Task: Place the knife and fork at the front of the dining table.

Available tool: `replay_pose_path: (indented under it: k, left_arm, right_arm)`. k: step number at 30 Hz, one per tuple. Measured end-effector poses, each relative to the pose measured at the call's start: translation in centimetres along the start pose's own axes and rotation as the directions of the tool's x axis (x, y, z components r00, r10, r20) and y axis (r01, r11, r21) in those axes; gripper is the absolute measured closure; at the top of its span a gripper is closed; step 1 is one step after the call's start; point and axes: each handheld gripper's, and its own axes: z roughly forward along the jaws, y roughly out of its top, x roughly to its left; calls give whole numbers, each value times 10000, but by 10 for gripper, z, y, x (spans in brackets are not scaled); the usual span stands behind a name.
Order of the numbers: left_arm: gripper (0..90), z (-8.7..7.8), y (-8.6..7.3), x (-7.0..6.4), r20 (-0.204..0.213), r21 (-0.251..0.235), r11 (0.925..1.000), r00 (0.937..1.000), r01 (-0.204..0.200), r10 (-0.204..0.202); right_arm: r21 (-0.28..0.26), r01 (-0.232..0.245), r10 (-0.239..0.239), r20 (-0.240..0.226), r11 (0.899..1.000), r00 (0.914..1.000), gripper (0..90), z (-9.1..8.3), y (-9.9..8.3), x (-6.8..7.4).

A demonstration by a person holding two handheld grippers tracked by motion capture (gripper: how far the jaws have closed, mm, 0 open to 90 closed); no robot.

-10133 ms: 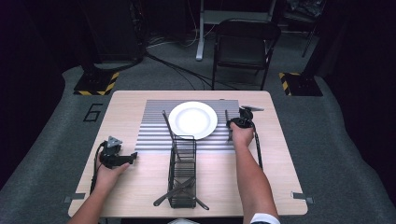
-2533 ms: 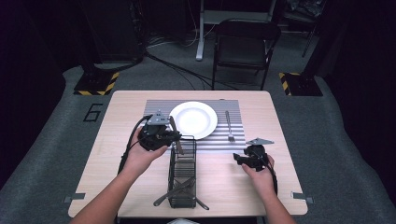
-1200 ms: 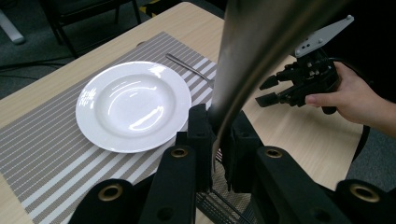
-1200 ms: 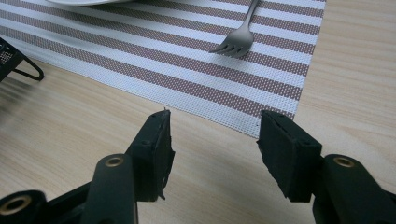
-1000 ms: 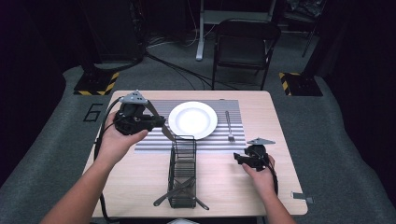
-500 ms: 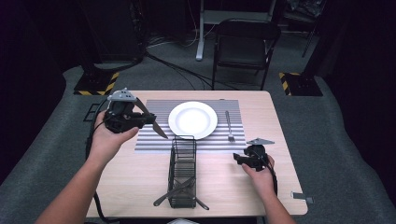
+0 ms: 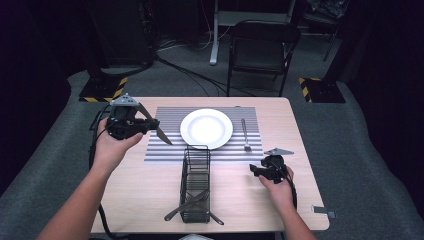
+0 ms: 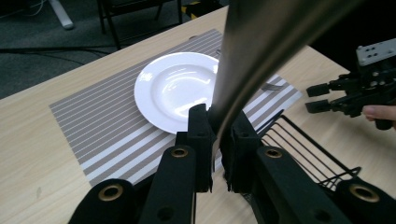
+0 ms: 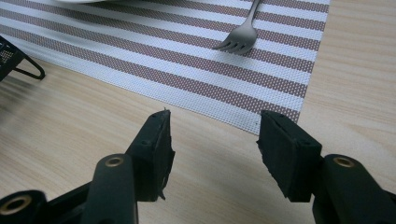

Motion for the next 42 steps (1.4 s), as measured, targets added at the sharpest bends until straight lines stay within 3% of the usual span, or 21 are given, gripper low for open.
replay_pose_path:
  k: [16, 21, 25, 32, 38, 39, 40, 42]
  left_arm:
    - [824, 31, -32, 26, -684, 401, 9984, 9970, 402, -374]
    - [824, 41, -42, 32, -751, 467, 9971, 9956, 597, -561]
    - [824, 49, -51, 38, -813, 545, 9955, 9940, 777, -731]
    - [824, 60, -65, 45, -985, 803, 9895, 9888, 1205, -1124]
    - [824, 70, -73, 48, -1139, 903, 9870, 9859, 1331, -1226]
    - [824, 72, -75, 47, -1184, 874, 9847, 9830, 1510, -1402]
    - [824, 74, -75, 49, -1202, 1015, 9853, 9849, 1371, -1246]
    - [824, 76, -76, 51, -1232, 769, 9851, 9819, 1538, -1437]
  right_arm:
    - [36, 110, -110, -24, 9999, 9999, 442, 0, 0, -1]
    - [50, -59, 60, -36, 10000, 10000, 442, 1, 0, 1]
    - [44, 112, -112, -31, 9999, 9999, 442, 1, 0, -1]
    - [48, 53, -52, -62, 10000, 10000, 442, 1, 0, -1]
    - [131, -6, 7, -61, 9999, 10000, 442, 1, -1, 0]
    - [131, -6, 7, -61, 9999, 10000, 442, 1, -1, 0]
    - [126, -19, 19, -63, 9999, 10000, 442, 2, -1, 0]
    - [127, 4, -3, -62, 9999, 10000, 442, 2, -1, 0]
